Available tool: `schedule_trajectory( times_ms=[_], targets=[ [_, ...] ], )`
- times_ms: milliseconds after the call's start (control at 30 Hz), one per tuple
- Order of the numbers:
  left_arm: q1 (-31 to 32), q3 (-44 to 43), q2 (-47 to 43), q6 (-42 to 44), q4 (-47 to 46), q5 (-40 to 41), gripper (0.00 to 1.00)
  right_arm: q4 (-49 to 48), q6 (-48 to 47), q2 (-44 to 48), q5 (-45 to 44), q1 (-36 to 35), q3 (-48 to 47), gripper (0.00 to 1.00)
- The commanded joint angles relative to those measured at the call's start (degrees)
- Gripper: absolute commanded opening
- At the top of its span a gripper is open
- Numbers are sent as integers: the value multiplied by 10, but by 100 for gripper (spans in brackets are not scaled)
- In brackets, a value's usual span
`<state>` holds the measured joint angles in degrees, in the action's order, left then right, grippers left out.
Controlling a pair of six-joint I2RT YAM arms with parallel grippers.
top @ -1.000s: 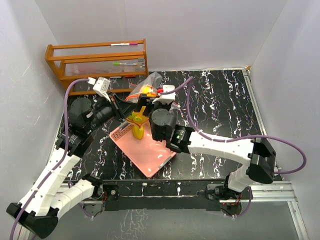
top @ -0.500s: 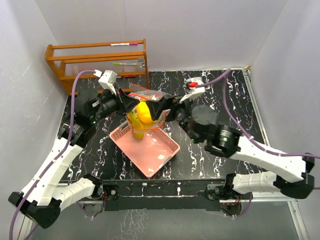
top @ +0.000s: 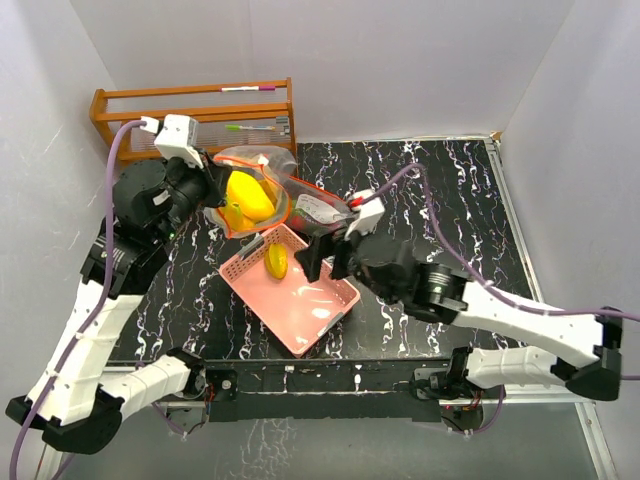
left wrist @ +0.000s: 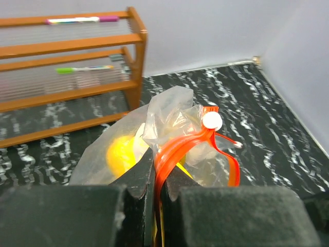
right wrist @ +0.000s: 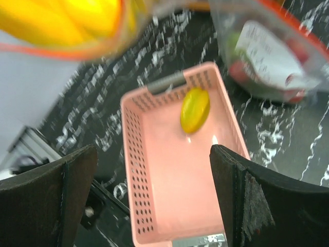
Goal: Place the food in the zip-top bag and seal the zipper
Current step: Pick up the fake fruit from the bin.
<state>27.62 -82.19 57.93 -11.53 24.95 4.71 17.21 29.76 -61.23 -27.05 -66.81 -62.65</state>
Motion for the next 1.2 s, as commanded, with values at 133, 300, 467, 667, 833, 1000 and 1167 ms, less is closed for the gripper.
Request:
schedule_trajectory(
  times_ms=[133,300,467,667,833,1000,1167],
  targets=[
    [2,-21,-35,96,23,204,0,-101,41,-115,54,-2,49,94],
    [3,-1,-49,98,27,212,0,-129,35,-254,46,6,-11,96],
    [3,8,-65,106,25,218,0,-140,41,-362,48,40,-84,98],
    [2,4,-86,122,30,232,0,-148,47,-449,39,76,-125,94],
    [3,13,-96,126,26,231,0,-143,23,-502,52,85,-169,93],
    [2,27,-104,124,23,223,0,-137,24,-527,55,88,-177,88],
    [5,33,-107,127,20,222,0,-134,26,-545,59,89,-172,76]
  ],
)
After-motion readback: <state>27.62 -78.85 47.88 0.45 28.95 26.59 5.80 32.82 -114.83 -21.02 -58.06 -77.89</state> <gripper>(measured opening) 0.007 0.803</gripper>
